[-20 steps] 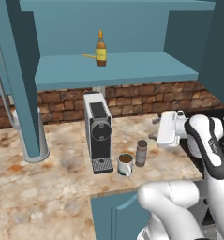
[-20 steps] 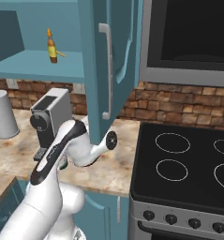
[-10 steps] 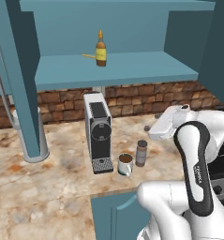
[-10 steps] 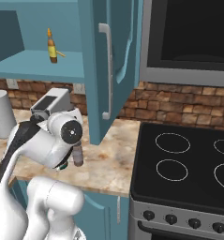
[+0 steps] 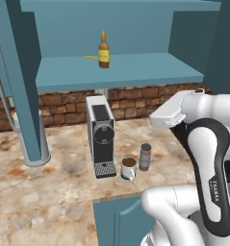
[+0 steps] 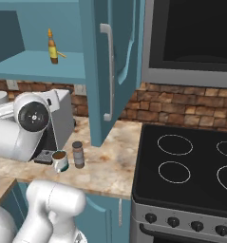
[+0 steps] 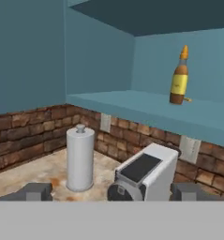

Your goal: Pick the cinnamon and honey bottle from the cabinet and place them next to the mug.

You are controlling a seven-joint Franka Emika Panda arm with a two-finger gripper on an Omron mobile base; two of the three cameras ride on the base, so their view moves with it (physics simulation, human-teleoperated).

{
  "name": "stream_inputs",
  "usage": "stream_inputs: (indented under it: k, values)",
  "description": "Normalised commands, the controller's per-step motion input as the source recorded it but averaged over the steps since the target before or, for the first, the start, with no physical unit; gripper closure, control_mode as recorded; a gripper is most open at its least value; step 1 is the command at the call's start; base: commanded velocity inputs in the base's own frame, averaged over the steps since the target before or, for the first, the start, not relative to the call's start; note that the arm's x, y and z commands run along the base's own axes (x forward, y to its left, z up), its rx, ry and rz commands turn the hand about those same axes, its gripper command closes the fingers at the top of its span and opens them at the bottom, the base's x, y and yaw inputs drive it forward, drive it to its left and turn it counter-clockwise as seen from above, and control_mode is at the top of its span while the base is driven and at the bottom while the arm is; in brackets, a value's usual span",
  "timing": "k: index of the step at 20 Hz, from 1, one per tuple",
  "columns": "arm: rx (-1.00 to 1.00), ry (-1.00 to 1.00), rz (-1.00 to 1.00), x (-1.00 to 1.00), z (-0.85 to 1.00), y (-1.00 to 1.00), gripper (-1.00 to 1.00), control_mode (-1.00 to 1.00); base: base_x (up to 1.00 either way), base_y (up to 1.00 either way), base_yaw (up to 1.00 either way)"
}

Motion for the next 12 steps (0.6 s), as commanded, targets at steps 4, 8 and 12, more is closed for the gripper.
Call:
stream_inputs:
  k: [4,8,12]
  values:
    - [0.07,-0.08,-0.01,0.0,0.59,0.11,-1.0,-1.0,0.0,0.0,0.0]
    - [0.07,-0.01,-0.01,0.06,0.56,0.0,-1.0,-1.0,0.0,0.0,0.0]
    - [0.0,0.01,0.0,0.4,0.45,0.0,-1.0,-1.0,0.0,0.0,0.0]
